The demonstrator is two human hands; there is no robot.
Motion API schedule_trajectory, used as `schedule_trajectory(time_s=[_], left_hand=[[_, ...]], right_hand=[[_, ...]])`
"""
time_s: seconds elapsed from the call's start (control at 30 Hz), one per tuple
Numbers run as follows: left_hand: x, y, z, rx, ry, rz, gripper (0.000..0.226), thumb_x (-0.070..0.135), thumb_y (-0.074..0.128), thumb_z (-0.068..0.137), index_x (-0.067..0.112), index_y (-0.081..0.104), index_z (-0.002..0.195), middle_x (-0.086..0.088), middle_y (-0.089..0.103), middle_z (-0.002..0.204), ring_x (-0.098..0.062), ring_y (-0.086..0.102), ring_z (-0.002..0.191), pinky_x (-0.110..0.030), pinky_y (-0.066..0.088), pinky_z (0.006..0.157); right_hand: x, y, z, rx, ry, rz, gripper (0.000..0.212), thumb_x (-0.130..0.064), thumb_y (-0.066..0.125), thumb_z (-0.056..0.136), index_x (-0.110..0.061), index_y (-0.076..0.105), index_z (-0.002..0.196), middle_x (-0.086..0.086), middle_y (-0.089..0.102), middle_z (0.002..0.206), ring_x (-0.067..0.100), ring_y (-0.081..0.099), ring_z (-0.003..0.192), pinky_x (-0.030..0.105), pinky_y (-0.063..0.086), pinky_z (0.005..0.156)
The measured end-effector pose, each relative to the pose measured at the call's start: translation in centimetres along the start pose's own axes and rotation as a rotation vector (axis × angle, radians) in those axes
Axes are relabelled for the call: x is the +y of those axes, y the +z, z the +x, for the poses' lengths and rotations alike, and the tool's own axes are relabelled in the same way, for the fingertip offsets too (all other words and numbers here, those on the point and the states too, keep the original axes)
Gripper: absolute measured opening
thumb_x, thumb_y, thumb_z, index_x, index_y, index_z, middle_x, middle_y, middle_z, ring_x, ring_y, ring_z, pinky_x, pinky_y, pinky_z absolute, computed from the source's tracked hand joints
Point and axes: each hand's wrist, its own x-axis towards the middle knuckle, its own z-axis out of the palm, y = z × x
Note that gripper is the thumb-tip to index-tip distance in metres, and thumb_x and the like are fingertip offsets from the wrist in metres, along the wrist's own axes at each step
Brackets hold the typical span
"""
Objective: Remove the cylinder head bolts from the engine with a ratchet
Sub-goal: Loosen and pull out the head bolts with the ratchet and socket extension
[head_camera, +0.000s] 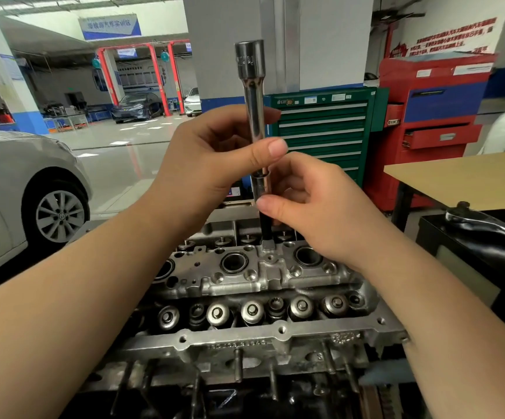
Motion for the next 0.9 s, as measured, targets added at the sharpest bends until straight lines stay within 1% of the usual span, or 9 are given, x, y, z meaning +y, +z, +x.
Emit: schedule_trajectory(time_s=[0.13,0.2,0.3,0.4,0.5,0.6,0.7,0.8,0.9], left_hand=[[-0.4,-0.5,0.3,0.060,-0.040,-0.044,0.047,0.014,0.090,0.077,0.014,0.073,0.121,-0.008,0.080,0.092,-0.031,0.077,0.091,-0.041,0.060,0.089],[-0.5,-0.8,0.2,0.012,-0.063,-0.096,0.046,0.011,0.078,0.086,0.009,0.066,0.130,-0.016,0.080,0.100,-0.038,0.076,0.102,-0.045,0.060,0.091],[-0.5,-0.8,0.0,-0.072,-0.067,-0.134,0.039,0.010,0.066,0.097,0.009,0.061,0.135,-0.019,0.077,0.109,-0.041,0.072,0.111,-0.049,0.058,0.096],[-0.7,0.0,-0.1,-0.057,-0.059,-0.075,0.039,0.013,0.077,0.092,0.012,0.062,0.129,-0.011,0.075,0.100,-0.028,0.072,0.096,-0.040,0.058,0.090],[-1.1,0.4,0.0,0.036,-0.038,-0.002,0.027,0.011,0.084,0.082,0.014,0.069,0.106,0.003,0.073,0.082,-0.016,0.072,0.081,-0.031,0.057,0.082],[-1.2,-0.2,-0.1,0.018,-0.050,-0.025,0.022,0.012,0.076,0.088,0.015,0.075,0.109,-0.008,0.081,0.097,-0.027,0.077,0.096,-0.040,0.060,0.089],[-1.1,-0.4,-0.3,-0.052,-0.092,-0.070,0.028,0.013,0.063,0.098,0.014,0.071,0.125,-0.017,0.078,0.111,-0.037,0.073,0.109,-0.055,0.059,0.096],[-0.8,0.1,-0.3,-0.045,-0.070,-0.080,0.026,0.012,0.067,0.096,0.008,0.070,0.121,-0.013,0.077,0.110,-0.030,0.073,0.106,-0.042,0.059,0.092],[-0.6,0.5,-0.1,0.004,-0.036,-0.010,0.016,0.014,0.083,0.083,0.014,0.076,0.098,0.000,0.076,0.091,-0.018,0.072,0.087,-0.030,0.057,0.083]], right_hand=[[-0.3,0.0,-0.1,-0.093,0.033,0.086,0.024,-0.034,0.062,0.094,-0.031,0.069,0.117,-0.011,0.076,0.113,0.008,0.071,0.111,0.045,0.054,0.103],[-0.3,0.1,-0.1,-0.105,0.029,0.098,0.027,-0.029,0.056,0.097,-0.023,0.070,0.118,-0.003,0.078,0.110,0.016,0.073,0.109,0.052,0.053,0.103],[-0.4,0.0,-0.1,-0.064,0.023,0.057,0.020,-0.031,0.062,0.092,-0.026,0.070,0.110,-0.006,0.079,0.100,0.013,0.075,0.101,0.047,0.056,0.098],[-0.4,0.1,-0.1,-0.004,0.011,-0.061,0.019,-0.040,0.072,0.089,-0.032,0.067,0.106,-0.012,0.076,0.095,0.008,0.073,0.093,0.043,0.059,0.091],[-0.4,0.0,-0.1,0.034,0.008,-0.050,0.028,-0.045,0.074,0.086,-0.033,0.068,0.110,-0.012,0.075,0.096,0.008,0.073,0.093,0.043,0.060,0.089],[-0.2,-0.1,-0.1,-0.054,0.035,0.126,0.032,-0.029,0.064,0.095,-0.021,0.067,0.127,-0.006,0.076,0.116,0.010,0.071,0.111,0.045,0.053,0.104],[-0.1,-0.1,0.0,-0.068,0.015,0.139,0.024,-0.017,0.061,0.096,-0.015,0.070,0.119,-0.001,0.078,0.111,0.016,0.074,0.107,0.048,0.054,0.103],[-0.3,0.0,0.1,-0.011,0.009,0.026,0.021,-0.028,0.071,0.090,-0.027,0.069,0.111,-0.009,0.077,0.101,0.010,0.074,0.098,0.044,0.058,0.096],[-0.3,0.1,0.0,0.033,0.004,-0.051,0.031,-0.044,0.076,0.084,-0.032,0.067,0.111,-0.013,0.075,0.098,0.007,0.073,0.094,0.043,0.060,0.090]])
